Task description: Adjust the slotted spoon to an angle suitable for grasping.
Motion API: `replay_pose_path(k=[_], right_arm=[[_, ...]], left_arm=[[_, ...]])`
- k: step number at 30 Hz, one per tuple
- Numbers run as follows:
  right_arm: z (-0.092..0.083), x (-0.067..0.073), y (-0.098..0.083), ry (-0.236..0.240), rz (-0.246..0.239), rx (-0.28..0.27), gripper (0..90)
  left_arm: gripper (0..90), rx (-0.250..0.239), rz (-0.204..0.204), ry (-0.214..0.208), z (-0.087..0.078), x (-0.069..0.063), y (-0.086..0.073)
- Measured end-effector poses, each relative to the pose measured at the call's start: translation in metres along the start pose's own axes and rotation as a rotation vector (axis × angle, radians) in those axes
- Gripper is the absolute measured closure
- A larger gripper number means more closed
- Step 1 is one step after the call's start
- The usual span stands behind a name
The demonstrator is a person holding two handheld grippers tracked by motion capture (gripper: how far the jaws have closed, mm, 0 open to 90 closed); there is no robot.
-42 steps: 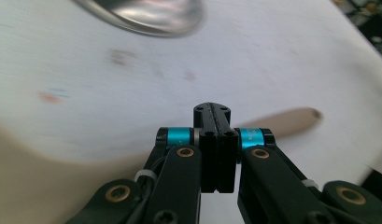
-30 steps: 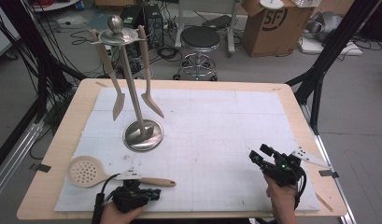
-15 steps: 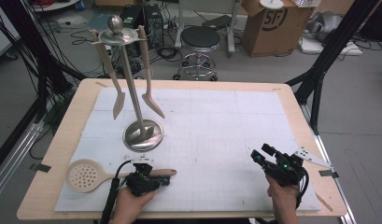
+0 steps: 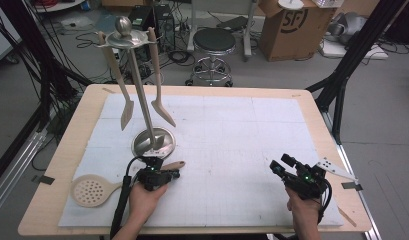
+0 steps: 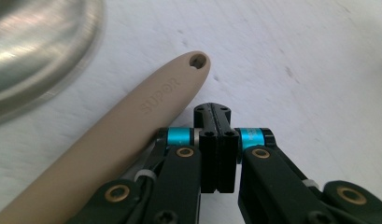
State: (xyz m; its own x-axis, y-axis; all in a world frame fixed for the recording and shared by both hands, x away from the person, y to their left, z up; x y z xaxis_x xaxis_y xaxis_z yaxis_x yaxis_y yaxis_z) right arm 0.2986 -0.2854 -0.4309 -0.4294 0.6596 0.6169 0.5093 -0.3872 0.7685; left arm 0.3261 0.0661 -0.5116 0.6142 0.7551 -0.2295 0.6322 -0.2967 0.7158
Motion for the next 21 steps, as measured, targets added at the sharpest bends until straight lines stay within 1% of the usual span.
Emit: replay_pose_path(k=[1,2,7,8,10,11,13,15,17,19,20,21], right_arm=[[0.000,0.000,0.000,0.001,0.003,-0.001,26.8],[0.000,0.000,0.000,0.000,0.005,-0.002,26.8],[0.000,-0.001,0.000,-0.002,0.004,-0.001,26.8],[0.000,-0.001,0.000,-0.003,0.005,-0.001,26.8],[0.000,0.000,0.000,-0.003,0.003,0.000,26.8],[0.000,0.000,0.000,-0.004,0.001,-0.001,26.8],[0.001,0.000,-0.001,-0.005,0.001,0.002,26.8],[0.001,0.000,-0.001,-0.003,0.005,0.002,26.8],[0.001,0.000,-0.001,-0.003,0.004,0.004,26.8],[0.001,-0.001,-0.001,-0.004,0.003,0.006,26.8],[0.001,0.000,-0.002,-0.002,0.006,0.008,26.8],[0.002,0.000,-0.001,-0.003,0.003,0.006,26.9]], left_arm=[[90.0,0.000,-0.004,0.020,-0.001,0.004,0.001],[90.0,0.001,-0.011,0.031,-0.002,0.007,0.002],[90.0,-0.003,-0.042,0.058,-0.004,0.021,0.004],[90.0,-0.006,-0.049,0.051,-0.004,0.021,0.004],[90.0,0.001,-0.038,0.065,-0.004,0.021,0.004],[90.0,0.002,-0.035,0.065,-0.004,0.020,0.004],[90.0,-0.001,-0.036,0.055,-0.007,0.019,0.004],[90.0,-0.012,-0.048,0.036,-0.013,0.019,0.004],[90.0,-0.025,-0.068,0.010,-0.021,0.022,0.005],[89.8,-0.028,-0.069,-0.007,-0.030,0.026,0.004],[89.7,-0.038,-0.070,-0.011,-0.035,0.028,0.004],[88.6,-0.046,-0.073,-0.028,-0.040,0.030,0.004]])
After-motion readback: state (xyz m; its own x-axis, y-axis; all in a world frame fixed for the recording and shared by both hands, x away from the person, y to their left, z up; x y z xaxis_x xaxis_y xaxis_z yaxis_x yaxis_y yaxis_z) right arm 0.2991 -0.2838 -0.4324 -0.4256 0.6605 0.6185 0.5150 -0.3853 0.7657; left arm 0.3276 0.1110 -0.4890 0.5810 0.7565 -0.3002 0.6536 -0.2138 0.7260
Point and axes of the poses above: each handheld gripper's, and its own axes: z roughly forward along the jaws, y roughly out of its top, x roughly to its left, the point moved 8 cm from there along z, roughly forward along the jaws, and after that the axes turned 13 degrees about z, right-handed, at the moved point
